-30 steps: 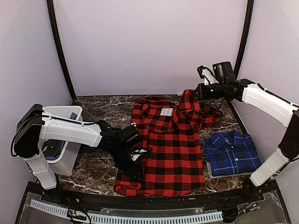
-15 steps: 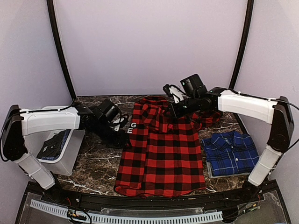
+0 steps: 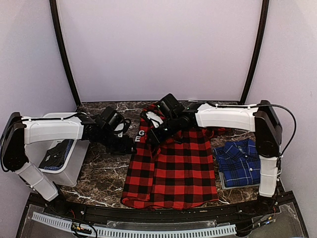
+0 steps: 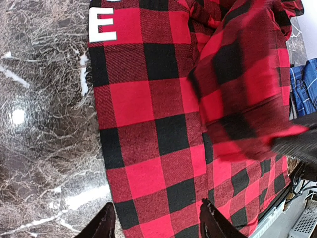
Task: Fold and stack the long sleeve shirts
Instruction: Fold the flattened shirt at the center of the board.
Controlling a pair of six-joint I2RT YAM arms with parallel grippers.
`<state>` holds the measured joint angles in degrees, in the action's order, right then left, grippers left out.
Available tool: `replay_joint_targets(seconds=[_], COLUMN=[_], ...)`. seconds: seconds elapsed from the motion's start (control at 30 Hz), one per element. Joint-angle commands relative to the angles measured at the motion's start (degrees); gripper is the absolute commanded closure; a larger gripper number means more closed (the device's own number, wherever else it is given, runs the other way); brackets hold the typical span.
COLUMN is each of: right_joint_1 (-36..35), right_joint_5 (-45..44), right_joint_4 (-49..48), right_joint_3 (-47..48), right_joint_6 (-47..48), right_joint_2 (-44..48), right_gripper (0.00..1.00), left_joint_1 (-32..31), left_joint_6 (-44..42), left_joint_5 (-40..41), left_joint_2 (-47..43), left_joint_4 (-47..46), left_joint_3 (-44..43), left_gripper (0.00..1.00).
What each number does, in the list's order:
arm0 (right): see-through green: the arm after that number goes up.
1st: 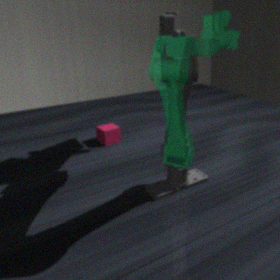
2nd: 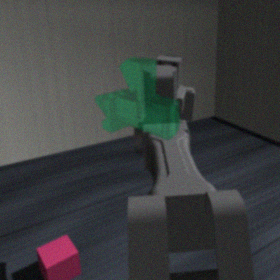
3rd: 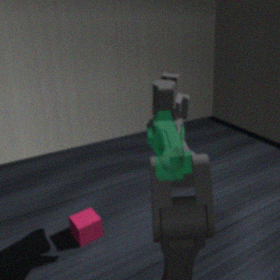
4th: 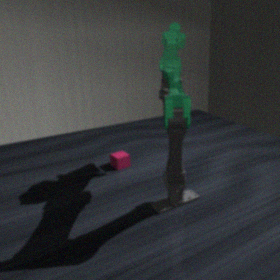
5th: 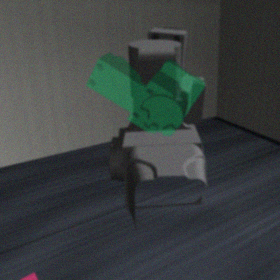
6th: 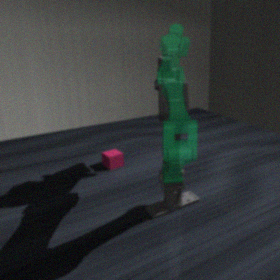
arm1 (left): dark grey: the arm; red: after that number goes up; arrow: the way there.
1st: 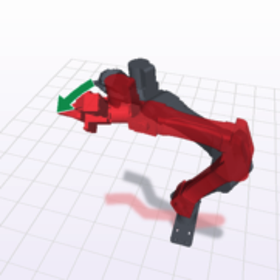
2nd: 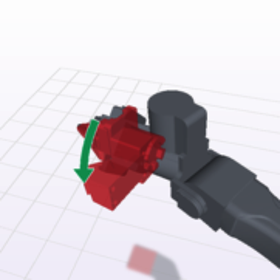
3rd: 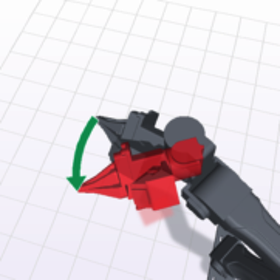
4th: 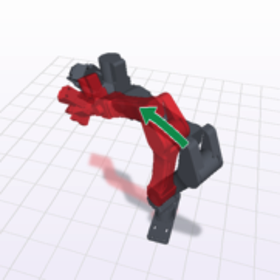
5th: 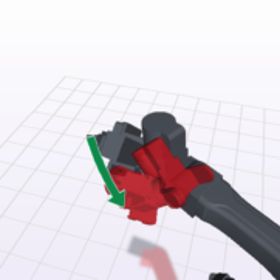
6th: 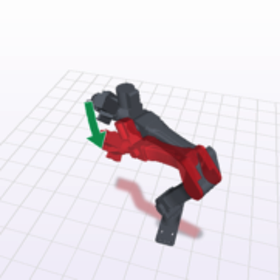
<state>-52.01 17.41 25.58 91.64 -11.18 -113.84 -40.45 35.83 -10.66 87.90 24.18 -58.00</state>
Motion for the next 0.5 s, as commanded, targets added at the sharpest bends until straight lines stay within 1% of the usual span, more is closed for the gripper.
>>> replay_joint_targets(seconds=[0.0, 0.03, 0.07, 0.17, 0.23, 0.27, 0.4, 0.47], right_joint_1=[-1.0, -0.9, -0.9, -0.6, -0.3, -0.2, 1.4, 2.5], right_joint_5=[2.6, 3.1, 3.2, 2.6, 1.6, 0.9, -2.1, -3.0], right_joint_4=[-2.0, -2.3, -2.7, -2.6, -2.2, -2.3, -4.4, -5.6], right_joint_3=[5.5, 6.5, 7.5, 10.9, 12.7, 12.8, 8.7, 5.4], right_joint_6=[-2.9, -3.5, -3.9, -5.2, -5.8, -6.0, -7.1, -7.7], right_joint_2=[-4.8, -5.7, -6.7, -9.2, -9.7, -9.4, -5.0, -2.2], right_gripper=[1.00, 1.00, 0.97, 0.85, 0.79, 0.73, 0.54, 0.51], left_joint_1=[-0.1, -0.1, -0.1, -0.1, -0.1, -0.1, -0.1, -0.1], left_joint_6=[-0.1, -0.3, -0.3, 0.1, 0.3, 0.3, 0.3, 0.5], left_joint_5=[0.0, 0.0, -0.1, -0.2, -0.1, 0.0, 0.7, 2.1], left_joint_2=[-0.4, -0.6, -0.8, -0.6, -0.2, 0.3, 2.4, 3.6], left_joint_4=[-3.8, -4.2, -5.5, -8.2, -9.4, -9.8, -11.6, -11.6], left_joint_3=[1.3, 1.8, 2.1, 3.1, 3.3, 3.4, 3.3, 2.9], left_gripper=[0.44, 0.43, 0.43, 0.43, 0.43, 0.43, 0.42, 0.42])
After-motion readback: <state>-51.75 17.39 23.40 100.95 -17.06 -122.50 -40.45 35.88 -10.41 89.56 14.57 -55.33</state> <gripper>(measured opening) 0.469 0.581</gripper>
